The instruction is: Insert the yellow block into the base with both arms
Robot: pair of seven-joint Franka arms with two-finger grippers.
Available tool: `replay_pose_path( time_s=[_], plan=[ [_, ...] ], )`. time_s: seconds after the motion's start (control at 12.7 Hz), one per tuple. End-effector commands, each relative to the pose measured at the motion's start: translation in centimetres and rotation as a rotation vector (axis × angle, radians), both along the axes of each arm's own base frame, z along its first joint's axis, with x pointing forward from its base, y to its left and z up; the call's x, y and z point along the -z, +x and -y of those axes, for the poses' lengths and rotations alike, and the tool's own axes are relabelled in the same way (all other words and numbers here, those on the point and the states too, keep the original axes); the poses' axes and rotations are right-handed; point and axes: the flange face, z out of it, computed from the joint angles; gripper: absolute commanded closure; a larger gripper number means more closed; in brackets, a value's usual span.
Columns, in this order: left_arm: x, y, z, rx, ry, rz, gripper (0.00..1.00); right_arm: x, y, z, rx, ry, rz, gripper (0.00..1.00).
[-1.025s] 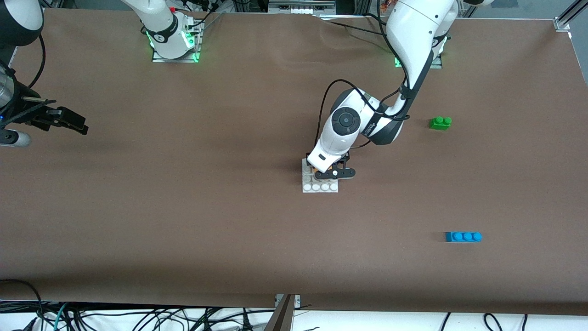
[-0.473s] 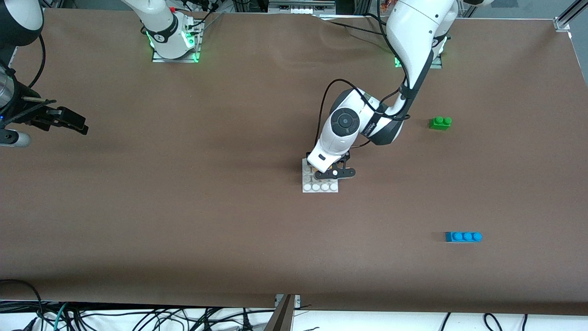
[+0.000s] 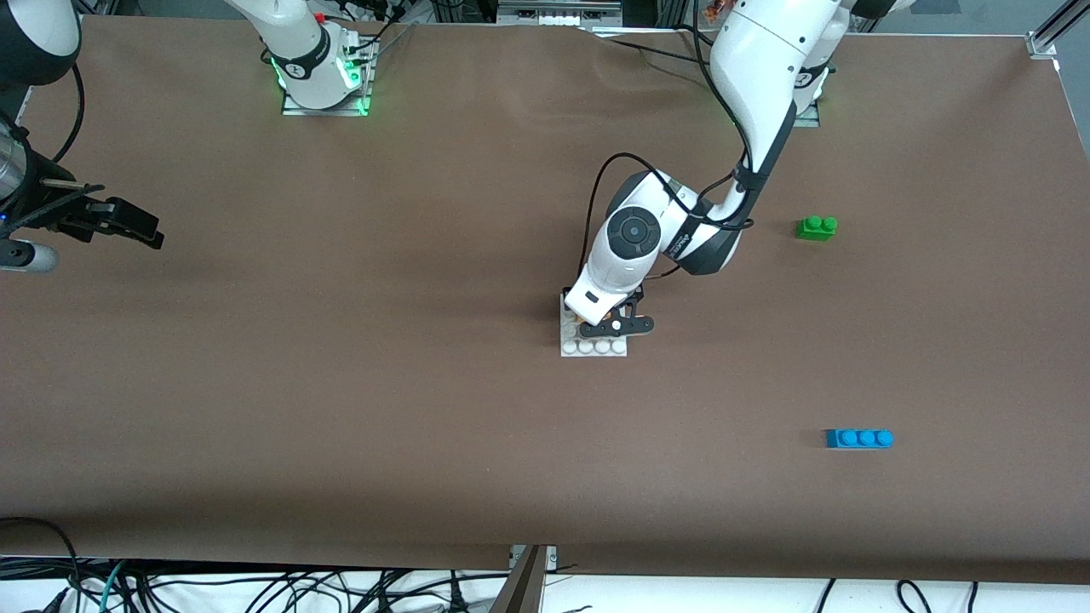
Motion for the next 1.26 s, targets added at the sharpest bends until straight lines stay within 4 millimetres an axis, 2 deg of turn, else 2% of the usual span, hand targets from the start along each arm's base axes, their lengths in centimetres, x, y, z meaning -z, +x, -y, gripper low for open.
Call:
replay_pose_path(
  time_s=[0.0, 0.08, 0.47, 0.63, 0.71, 0.87, 0.95, 1.18],
  plan=[
    [0.8, 0.1, 0.6, -0.01, 0.002, -0.013, 0.32, -0.4, -0.4, 0.0, -0.007, -0.003, -0.004, 0.0],
    [0.7, 0.2, 0.5, -0.001, 0.004, -0.009, 0.0, -0.4, -0.4, 0.0, -0.007, -0.003, -0.004, 0.0],
    [-2.1, 1.3, 1.1, -0.007, -0.024, 0.031, 0.0, -0.3, -0.4, 0.0, -0.007, -0.003, -0.005, 0.0],
    [-5.3, 1.7, 0.5, -0.007, -0.041, 0.063, 0.0, -0.3, -0.4, 0.0, -0.007, -0.003, -0.005, 0.0],
    [-6.9, 1.8, -0.9, -0.017, -0.039, 0.066, 0.0, -0.3, -0.4, 0.0, -0.007, -0.003, -0.005, 0.0],
    [-10.5, 2.6, -5.2, 0.002, -0.041, 0.087, 0.0, -0.3, -0.4, 0.0, -0.007, -0.003, -0.005, 0.0],
    [-12.7, 2.8, -7.9, 0.008, -0.04, 0.097, 0.0, -0.3, -0.4, 0.0, -0.007, -0.003, -0.005, 0.0],
    [-20.5, 0.9, -16.1, 0.092, -0.012, 0.072, 0.0, -0.3, -0.4, -0.1, -0.009, -0.003, -0.005, 0.0]
  ],
)
